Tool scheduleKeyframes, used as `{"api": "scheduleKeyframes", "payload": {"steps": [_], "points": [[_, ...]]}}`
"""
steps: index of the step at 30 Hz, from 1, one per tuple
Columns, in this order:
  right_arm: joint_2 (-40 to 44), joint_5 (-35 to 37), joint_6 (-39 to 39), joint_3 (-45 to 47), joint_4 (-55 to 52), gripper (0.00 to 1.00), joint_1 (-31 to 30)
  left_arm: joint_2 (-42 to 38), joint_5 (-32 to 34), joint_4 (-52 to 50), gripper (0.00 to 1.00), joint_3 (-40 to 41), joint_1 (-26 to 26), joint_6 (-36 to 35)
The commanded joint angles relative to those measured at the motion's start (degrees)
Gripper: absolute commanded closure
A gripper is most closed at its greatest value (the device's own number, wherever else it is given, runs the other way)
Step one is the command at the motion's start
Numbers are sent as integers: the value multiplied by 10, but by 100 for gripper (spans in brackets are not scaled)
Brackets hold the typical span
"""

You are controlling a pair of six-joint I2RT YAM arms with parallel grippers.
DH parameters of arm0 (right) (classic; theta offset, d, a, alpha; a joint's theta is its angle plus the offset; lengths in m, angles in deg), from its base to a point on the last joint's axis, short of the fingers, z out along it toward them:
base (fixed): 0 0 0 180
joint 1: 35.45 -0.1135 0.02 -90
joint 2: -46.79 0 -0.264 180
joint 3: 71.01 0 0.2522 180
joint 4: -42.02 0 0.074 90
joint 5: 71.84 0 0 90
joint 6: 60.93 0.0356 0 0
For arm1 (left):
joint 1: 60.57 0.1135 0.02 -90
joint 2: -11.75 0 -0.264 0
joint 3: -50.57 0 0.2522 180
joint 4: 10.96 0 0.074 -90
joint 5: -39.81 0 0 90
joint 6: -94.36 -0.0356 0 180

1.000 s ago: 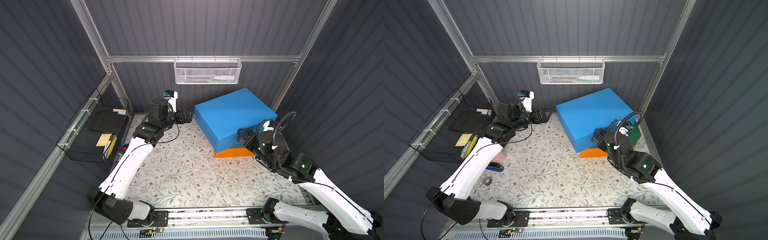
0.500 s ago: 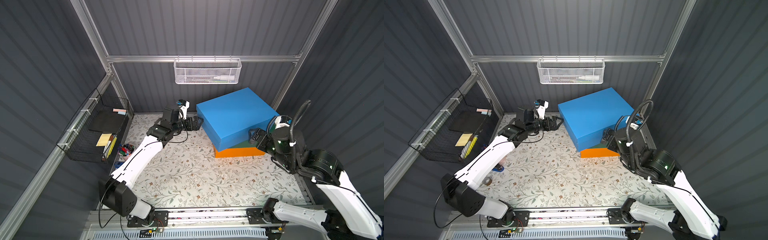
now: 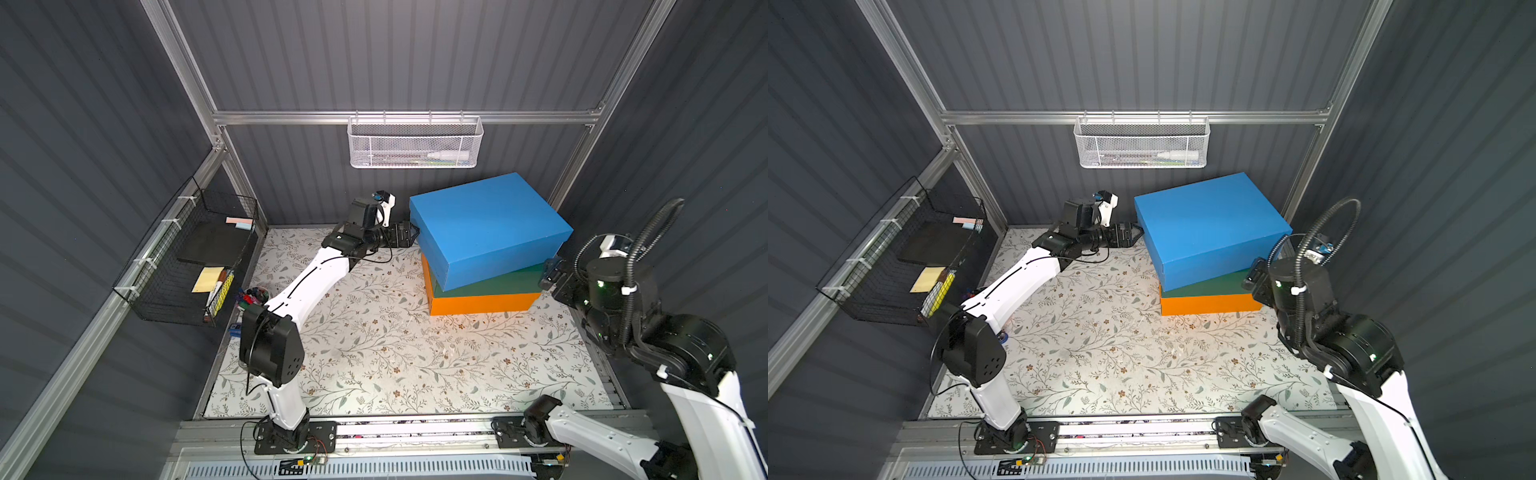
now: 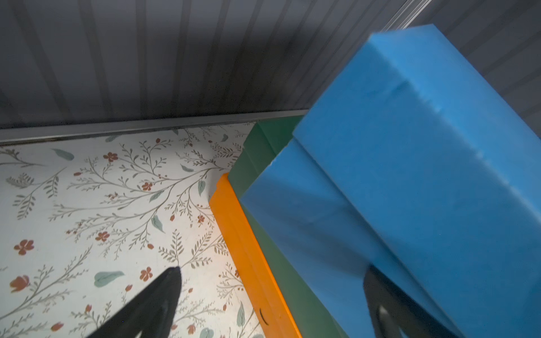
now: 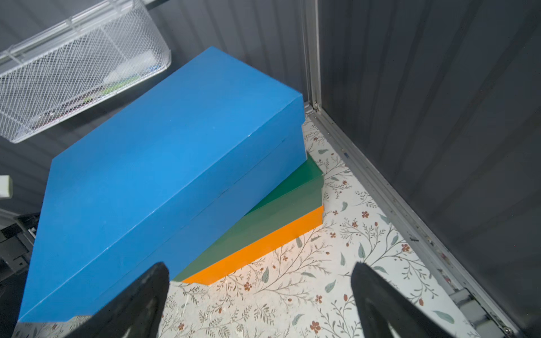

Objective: Stack the shoeboxes
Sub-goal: Adjust the shoebox.

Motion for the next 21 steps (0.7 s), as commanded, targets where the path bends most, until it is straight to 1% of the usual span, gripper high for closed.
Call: {"api": "scheduleKeyframes", "payload": {"steps": [1, 3, 5, 7, 8, 13, 16, 21], "points": [[-19, -73, -74, -10, 64, 1, 72, 32, -4, 5, 0, -48, -3, -17], [-35, -155, -89, -10, 93, 1, 132, 50, -4, 3, 0, -71, -3, -17], [-57, -269, -89, -8, 125, 1, 212, 68, -5, 1, 0, -96, -2, -14], [-71, -374, -83, 8, 172, 1, 280, 87, -5, -5, 0, -119, -2, -14], [-78, -413, -80, 14, 196, 1, 305, 94, -4, -10, 0, -132, -3, -13], [-129, -534, -82, 6, 246, 1, 394, 116, -2, -17, 0, -169, -2, 1], [-151, -612, -74, 12, 259, 1, 449, 117, -12, -24, 0, -175, -2, 2], [-157, -678, -66, 26, 305, 1, 497, 106, 2, -24, 0, -167, -2, 6]]}}
